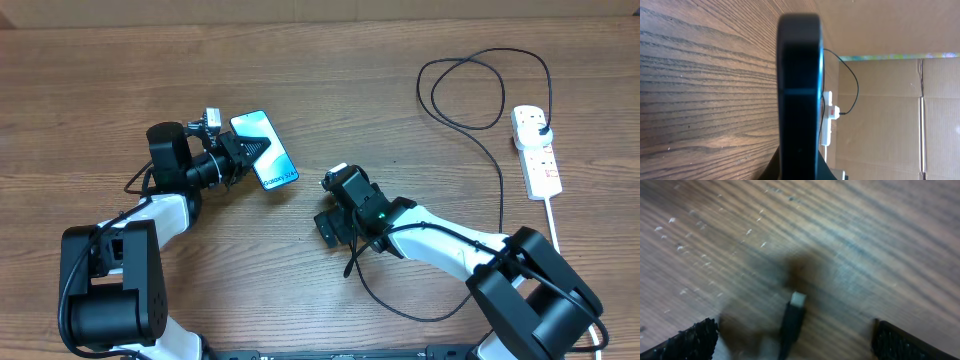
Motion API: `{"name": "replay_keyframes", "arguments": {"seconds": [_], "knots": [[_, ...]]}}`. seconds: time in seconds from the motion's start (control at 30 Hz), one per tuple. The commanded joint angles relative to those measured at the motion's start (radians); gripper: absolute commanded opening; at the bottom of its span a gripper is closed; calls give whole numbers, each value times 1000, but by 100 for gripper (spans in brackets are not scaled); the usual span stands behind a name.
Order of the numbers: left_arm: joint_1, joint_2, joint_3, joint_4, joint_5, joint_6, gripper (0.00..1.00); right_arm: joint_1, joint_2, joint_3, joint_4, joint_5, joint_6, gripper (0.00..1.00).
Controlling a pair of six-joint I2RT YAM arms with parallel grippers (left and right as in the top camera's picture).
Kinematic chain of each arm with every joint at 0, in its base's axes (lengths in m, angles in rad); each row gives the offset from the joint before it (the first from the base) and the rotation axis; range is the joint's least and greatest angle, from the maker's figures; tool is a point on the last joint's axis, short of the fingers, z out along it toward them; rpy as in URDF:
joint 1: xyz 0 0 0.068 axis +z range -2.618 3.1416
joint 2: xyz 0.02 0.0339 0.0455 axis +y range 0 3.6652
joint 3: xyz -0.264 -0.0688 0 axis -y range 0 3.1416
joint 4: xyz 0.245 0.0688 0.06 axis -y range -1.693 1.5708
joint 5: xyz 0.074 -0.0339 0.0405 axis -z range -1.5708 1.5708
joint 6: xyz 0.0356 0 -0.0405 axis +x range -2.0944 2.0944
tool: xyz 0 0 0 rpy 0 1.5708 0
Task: Plug charger to phone and switch on socket
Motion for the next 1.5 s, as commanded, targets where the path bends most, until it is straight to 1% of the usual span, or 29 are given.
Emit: {"name": "replay_keyframes", "arguments": {"seconds": [0.0,0.1,0.3,0.33,0.43,0.5,0.53,0.57,0.6,0.9,1.0,1.13,1.2,1.27,1.47], "knots": [[5,-16,26,11,13,21,4,-1,42,6,10,19,-16,100],[5,-16,26,11,13,21,4,-1,56,6,21,26,-15,99],[5,-16,26,11,13,21,4,-1,56,6,29,26,-14,60],[5,-16,26,11,13,21,4,-1,56,6,28,26,-14,57],[5,-16,26,11,13,21,4,-1,56,6,27,26,-11,50],[5,-16,26,11,13,21,4,0,56,6,27,26,-6,41],[5,-16,26,11,13,21,4,3,56,6,25,26,-6,34],[5,-16,26,11,13,21,4,5,56,6,23,26,-6,32],[5,-16,26,11,13,21,4,6,56,6,21,26,-3,30],[5,-16,26,11,14,21,4,8,56,6,-11,26,19,22],[5,-16,26,11,17,21,4,8,56,6,-17,25,19,16],[5,-16,26,11,16,21,4,11,56,8,-38,21,24,4],[5,-16,26,11,17,21,4,11,56,8,-45,-3,24,4],[5,-16,26,10,18,21,4,11,54,21,-64,-22,55,4],[5,-16,26,10,20,21,4,-14,30,141,-222,-115,57,4]]}}
